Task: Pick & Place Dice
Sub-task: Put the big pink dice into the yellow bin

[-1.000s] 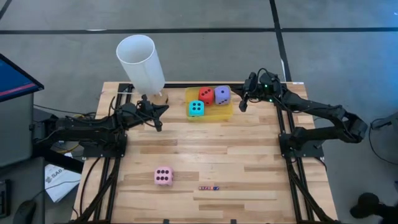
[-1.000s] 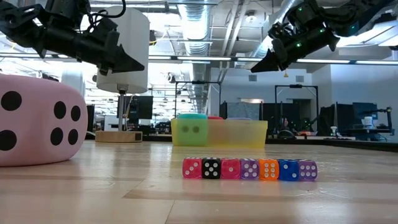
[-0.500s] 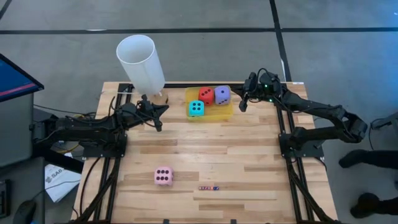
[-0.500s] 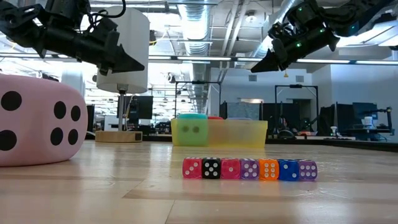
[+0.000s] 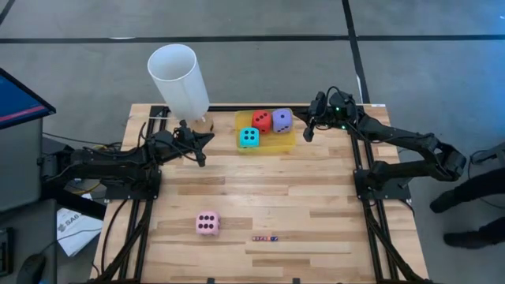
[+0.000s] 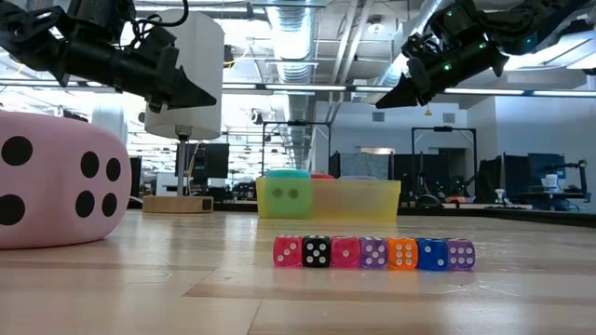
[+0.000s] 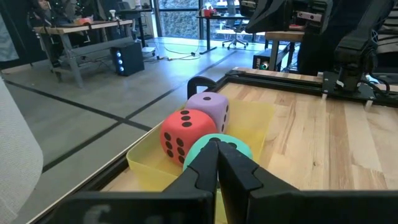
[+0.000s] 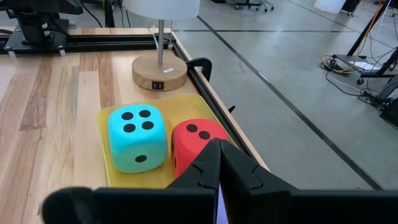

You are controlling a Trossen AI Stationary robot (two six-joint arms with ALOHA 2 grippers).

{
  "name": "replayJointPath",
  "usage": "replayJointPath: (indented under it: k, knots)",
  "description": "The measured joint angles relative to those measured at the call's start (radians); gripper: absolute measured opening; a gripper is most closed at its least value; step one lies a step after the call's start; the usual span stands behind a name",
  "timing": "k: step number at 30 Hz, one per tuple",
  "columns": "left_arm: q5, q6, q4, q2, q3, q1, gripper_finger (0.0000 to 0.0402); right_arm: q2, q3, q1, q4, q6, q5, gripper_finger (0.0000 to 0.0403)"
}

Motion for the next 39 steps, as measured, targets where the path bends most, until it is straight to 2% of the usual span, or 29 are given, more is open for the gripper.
replayJointPath:
  k: [39]
  knots:
    - [0.000, 0.000, 0.000, 0.000, 0.000, 0.000, 0.0002, 0.000, 0.000, 0.000, -0.017, 0.000, 0.000, 0.0000]
